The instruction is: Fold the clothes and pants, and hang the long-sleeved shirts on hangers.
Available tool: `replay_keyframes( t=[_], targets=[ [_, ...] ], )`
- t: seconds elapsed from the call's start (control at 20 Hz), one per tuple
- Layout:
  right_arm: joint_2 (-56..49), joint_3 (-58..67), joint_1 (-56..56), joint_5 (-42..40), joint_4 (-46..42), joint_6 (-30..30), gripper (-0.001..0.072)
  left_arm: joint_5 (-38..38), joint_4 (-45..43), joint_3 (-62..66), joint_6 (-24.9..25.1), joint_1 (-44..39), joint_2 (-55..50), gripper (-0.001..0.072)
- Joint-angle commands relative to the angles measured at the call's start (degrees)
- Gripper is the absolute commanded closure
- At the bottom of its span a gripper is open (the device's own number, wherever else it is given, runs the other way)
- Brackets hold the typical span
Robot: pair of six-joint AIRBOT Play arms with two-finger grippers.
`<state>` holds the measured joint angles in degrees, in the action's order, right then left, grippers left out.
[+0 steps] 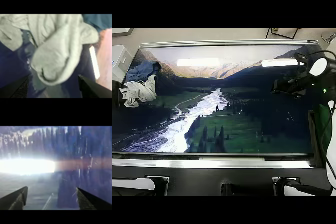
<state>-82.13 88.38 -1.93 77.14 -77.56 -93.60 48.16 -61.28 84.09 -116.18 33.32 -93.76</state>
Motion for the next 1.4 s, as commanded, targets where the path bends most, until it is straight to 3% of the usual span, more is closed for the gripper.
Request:
replay_keyframes(
  t=[0.0,0.3,0.35,0.4,0.45,0.55,0.65,0.75,0.85,1.05,1.15,1.35],
  targets=[
    [0.0,0.0,0.1,0.5,0.4,-1.8,0.0035,-7.6,7.6,0.4,5.7,0.2,-7.7,-0.0008],
    [0.0,0.0,0.1,5.6,3.2,-5.0,0.0034,-16.8,19.6,0.4,17.2,-4.2,-15.2,-0.0004],
    [0.0,0.0,0.1,6.8,3.5,-6.3,0.0034,-16.6,19.7,0.4,17.2,-4.7,-15.3,0.0079],
    [0.0,0.0,0.1,7.8,3.7,-6.8,0.0035,-15.4,20.0,0.4,17.2,-5.1,-15.0,0.0430],
    [0.1,0.0,0.1,8.4,3.7,-6.7,0.0035,-14.4,20.4,0.5,17.5,-5.5,-14.3,0.0672],
    [0.7,0.0,0.0,8.0,3.3,-6.7,0.0036,-14.6,20.4,0.5,21.7,-6.6,-10.3,0.0678],
    [1.9,0.2,0.0,7.5,3.3,-6.0,0.0037,-14.6,20.3,0.4,29.4,-7.9,-2.9,0.0679],
    [3.7,0.2,0.0,6.7,3.4,-5.1,0.0037,-10.6,20.3,0.4,36.5,-9.6,6.9,0.0680],
    [6.4,0.2,0.0,5.8,3.2,-4.4,0.0038,-4.1,19.9,0.3,39.8,-12.8,17.6,0.0680],
    [12.2,0.2,0.0,3.4,0.8,-4.0,0.0038,-2.2,18.0,-5.2,38.8,-26.5,35.5,0.0679],
    [14.7,0.2,0.0,2.7,-1.6,-4.0,0.0038,-8.2,17.9,-10.6,35.1,-36.5,42.0,0.0680],
    [19.2,0.2,0.0,2.6,-5.9,-1.2,0.0038,-26.6,17.9,-18.2,33.6,-55.2,46.1,0.0680]
  ],
)
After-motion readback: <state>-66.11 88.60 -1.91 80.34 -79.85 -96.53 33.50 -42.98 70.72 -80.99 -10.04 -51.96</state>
